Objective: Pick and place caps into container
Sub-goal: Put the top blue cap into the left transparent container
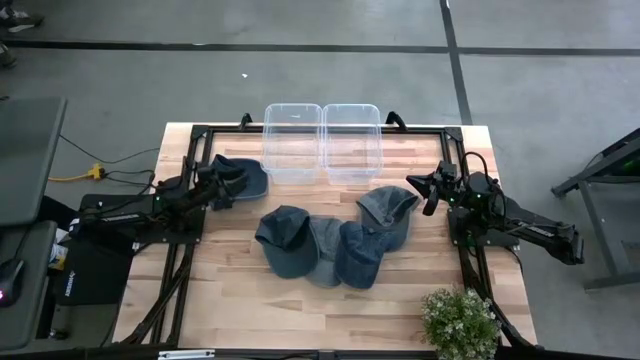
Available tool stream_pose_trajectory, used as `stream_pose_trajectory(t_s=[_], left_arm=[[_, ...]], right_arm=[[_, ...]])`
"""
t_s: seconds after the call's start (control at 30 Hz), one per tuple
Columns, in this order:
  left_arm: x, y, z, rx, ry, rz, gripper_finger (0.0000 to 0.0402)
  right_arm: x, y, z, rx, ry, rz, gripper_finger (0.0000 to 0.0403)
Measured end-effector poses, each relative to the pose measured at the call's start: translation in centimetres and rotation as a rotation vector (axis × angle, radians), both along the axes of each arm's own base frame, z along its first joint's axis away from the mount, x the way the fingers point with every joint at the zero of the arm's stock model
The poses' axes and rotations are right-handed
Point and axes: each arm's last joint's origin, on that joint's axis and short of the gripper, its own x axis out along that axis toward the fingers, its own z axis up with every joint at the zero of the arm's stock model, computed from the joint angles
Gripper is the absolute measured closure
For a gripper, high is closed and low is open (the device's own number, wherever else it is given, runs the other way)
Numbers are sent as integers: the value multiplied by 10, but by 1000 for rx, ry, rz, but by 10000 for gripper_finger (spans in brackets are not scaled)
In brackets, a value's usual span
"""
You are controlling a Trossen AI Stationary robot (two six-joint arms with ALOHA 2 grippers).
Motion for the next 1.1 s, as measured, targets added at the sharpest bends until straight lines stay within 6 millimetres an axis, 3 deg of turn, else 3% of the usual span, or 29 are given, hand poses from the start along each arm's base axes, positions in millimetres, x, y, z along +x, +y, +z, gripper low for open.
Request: stream_pose_trajectory(t_s=[0.27,0.77,0.97,1.1], left_arm=[[0,-3,7,91,20,-99,184],[-26,-5,74,232,19,5,184],[-37,-4,101,215,194,96,184],[-33,-3,121,204,322,91,184]], right_arm=[[0,0,0,0,0,0,391],[0,0,0,-1,0,0,391],[0,0,0,0,0,0,391],[0,0,0,0,0,0,391]])
